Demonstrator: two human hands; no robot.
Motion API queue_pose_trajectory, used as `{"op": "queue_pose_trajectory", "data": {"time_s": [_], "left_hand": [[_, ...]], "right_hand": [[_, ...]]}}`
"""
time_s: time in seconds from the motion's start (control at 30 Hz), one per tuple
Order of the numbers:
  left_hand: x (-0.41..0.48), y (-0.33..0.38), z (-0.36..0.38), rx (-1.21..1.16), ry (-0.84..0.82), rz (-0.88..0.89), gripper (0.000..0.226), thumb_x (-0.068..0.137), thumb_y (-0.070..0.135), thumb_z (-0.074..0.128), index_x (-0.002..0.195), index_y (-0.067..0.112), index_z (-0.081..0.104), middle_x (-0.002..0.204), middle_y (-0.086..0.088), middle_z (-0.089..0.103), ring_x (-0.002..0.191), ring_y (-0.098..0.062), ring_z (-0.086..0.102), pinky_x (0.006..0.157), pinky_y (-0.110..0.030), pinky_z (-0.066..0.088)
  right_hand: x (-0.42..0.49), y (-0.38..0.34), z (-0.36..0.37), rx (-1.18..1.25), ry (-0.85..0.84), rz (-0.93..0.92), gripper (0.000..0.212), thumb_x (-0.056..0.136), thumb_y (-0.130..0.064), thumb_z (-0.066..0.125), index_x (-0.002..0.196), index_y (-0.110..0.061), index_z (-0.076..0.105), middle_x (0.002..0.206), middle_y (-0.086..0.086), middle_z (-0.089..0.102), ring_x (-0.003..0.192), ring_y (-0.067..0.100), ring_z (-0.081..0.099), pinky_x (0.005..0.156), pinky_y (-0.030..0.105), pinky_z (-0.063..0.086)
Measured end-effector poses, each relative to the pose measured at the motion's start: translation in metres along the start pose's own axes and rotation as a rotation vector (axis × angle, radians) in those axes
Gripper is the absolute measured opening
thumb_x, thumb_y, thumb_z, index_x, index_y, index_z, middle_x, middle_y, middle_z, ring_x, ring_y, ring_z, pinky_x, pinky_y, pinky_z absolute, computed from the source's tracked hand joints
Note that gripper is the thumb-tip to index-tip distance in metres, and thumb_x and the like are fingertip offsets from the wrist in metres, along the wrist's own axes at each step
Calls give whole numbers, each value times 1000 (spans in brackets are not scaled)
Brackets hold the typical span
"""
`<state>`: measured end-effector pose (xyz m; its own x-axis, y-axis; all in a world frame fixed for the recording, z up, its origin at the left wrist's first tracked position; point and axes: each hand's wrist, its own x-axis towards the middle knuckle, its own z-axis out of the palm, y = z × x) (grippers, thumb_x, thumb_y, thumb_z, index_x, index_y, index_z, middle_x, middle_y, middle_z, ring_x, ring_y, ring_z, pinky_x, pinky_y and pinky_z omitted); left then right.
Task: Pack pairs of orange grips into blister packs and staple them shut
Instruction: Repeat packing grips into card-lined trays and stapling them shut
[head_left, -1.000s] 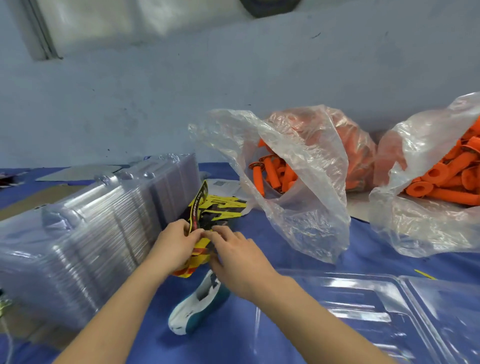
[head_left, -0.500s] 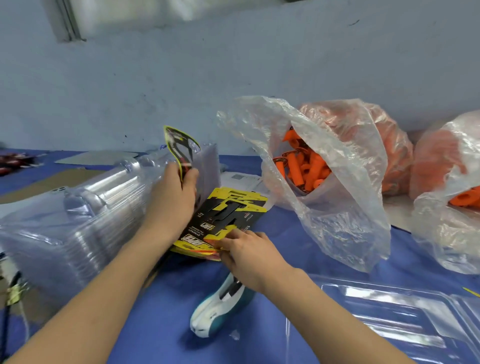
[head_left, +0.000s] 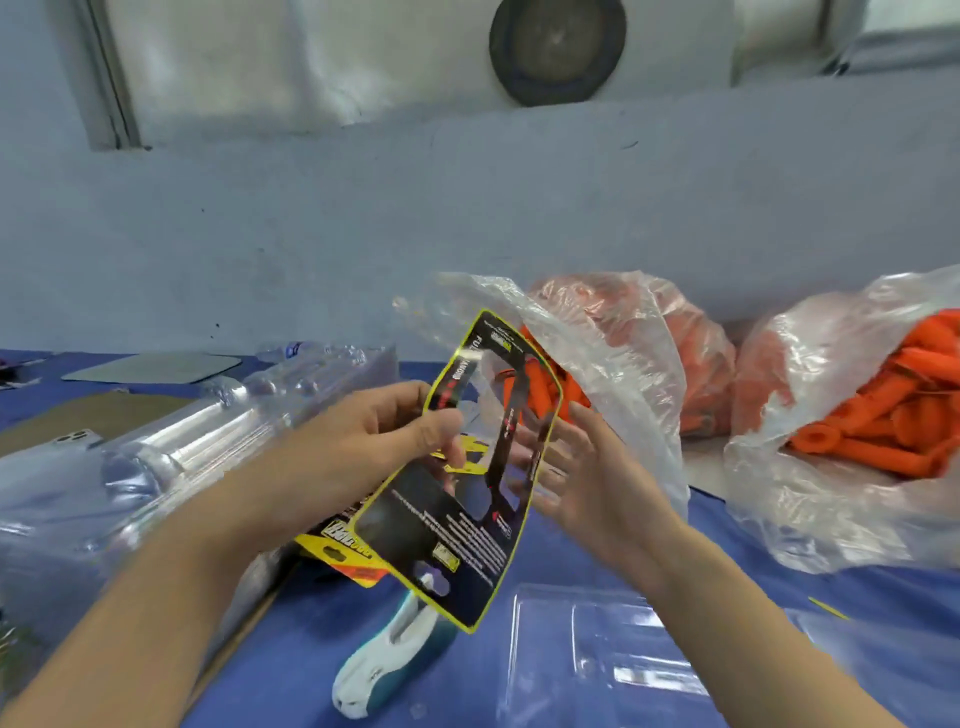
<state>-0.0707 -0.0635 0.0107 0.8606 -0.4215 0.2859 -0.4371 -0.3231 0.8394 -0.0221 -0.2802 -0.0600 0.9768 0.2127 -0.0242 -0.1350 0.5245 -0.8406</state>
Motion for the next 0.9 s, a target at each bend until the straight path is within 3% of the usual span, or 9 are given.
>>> {"op": "queue_pose_trajectory", "data": {"time_s": [0.07,0.17,0.3,0.37,0.43,0.5,0.63,0.77,0.9], "left_hand": [[3,-5,9,-52,-75,-85,25,93,36,58,89,12,66,78,3,70,69,-6,63,62,-12,48],[9,-22,29,-20,-114,-176,32,85,45,63,86,13,69,83,-1,71,72,-6,58,69,-15,46],[14,-46,65,-101,-111,-352,39,80,58,65,89,20,72,90,-5,68,66,-27,38,59,-32,29],[14,-64,85,-377,-121,-455,34,77,49,74,98,22,74,104,-8,72,70,-29,58,58,-28,45],[8,-79,107,-546,-176,-495,46,76,33,83,117,18,67,115,-11,72,98,-22,71,75,-28,57],[5,-87,126,-471,-180,-471,46,84,16,76,127,18,59,110,-7,74,105,-21,70,82,-26,57],[16,-84,135,-191,105,-332,35,92,3,62,121,23,60,97,0,76,95,-18,71,85,-31,56],[25,-81,135,-217,215,-246,25,94,9,63,113,24,66,96,-1,75,90,-20,73,70,-36,59],[31,-75,134,-107,224,-67,23,92,9,66,103,28,70,91,2,75,76,-5,70,55,-16,50]], "right_hand": [[-16,-17,-20,-37,83,-92,34,94,-38,56,85,-14,78,88,8,71,78,22,66,84,37,50],[-43,-32,-57,-133,190,-198,23,94,-33,62,110,-20,73,92,1,73,81,19,71,78,37,55],[-75,-35,-97,-249,280,-234,23,95,-26,60,115,-22,71,100,-2,75,86,18,72,69,28,57],[-87,-36,-111,-229,345,-255,24,97,-26,57,118,-23,67,108,-1,75,90,17,73,68,28,57],[-96,-37,-123,-161,400,-298,24,97,-25,56,119,-22,65,108,-1,75,87,15,74,64,26,56],[-104,-36,-135,-122,433,-318,24,97,-25,56,120,-22,64,106,-2,75,86,16,74,64,26,55],[-121,-35,-154,-231,445,-258,23,100,-24,54,120,-20,65,104,4,76,88,19,74,67,27,57],[-133,-38,-160,-459,509,-226,23,99,-35,52,110,-23,67,86,8,77,73,25,74,56,26,57],[-142,-34,-157,-692,504,-264,38,95,-58,48,102,-30,72,79,5,76,72,26,73,67,35,59]]}}
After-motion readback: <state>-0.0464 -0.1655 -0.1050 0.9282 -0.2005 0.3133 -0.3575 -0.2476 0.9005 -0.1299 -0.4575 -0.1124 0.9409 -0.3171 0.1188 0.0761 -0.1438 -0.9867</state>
